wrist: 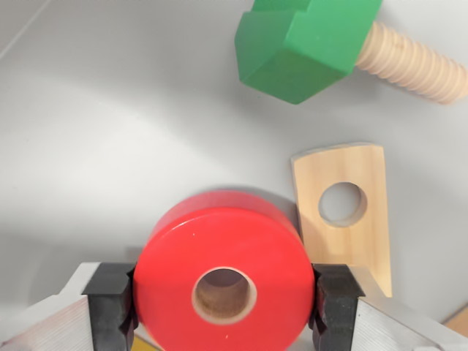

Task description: Pick an object from the bin

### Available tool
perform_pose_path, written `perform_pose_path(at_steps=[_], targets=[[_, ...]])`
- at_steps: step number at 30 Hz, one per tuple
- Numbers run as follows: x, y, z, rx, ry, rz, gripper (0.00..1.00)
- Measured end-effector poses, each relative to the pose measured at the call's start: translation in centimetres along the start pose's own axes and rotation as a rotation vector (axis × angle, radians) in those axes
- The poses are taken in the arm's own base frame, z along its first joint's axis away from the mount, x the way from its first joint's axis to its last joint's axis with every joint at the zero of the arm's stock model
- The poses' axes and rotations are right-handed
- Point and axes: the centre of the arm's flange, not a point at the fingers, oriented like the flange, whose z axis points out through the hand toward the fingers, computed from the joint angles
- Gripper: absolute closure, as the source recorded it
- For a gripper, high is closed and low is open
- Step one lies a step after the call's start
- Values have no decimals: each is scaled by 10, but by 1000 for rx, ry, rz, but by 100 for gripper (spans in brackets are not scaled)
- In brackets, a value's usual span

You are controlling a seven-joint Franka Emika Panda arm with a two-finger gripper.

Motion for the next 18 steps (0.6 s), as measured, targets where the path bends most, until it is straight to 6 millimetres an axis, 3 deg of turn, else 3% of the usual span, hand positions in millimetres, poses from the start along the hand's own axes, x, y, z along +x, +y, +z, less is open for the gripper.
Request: perform_pose_path(at_steps=[18], targets=[[0, -1, -53, -1, 0, 0, 100]])
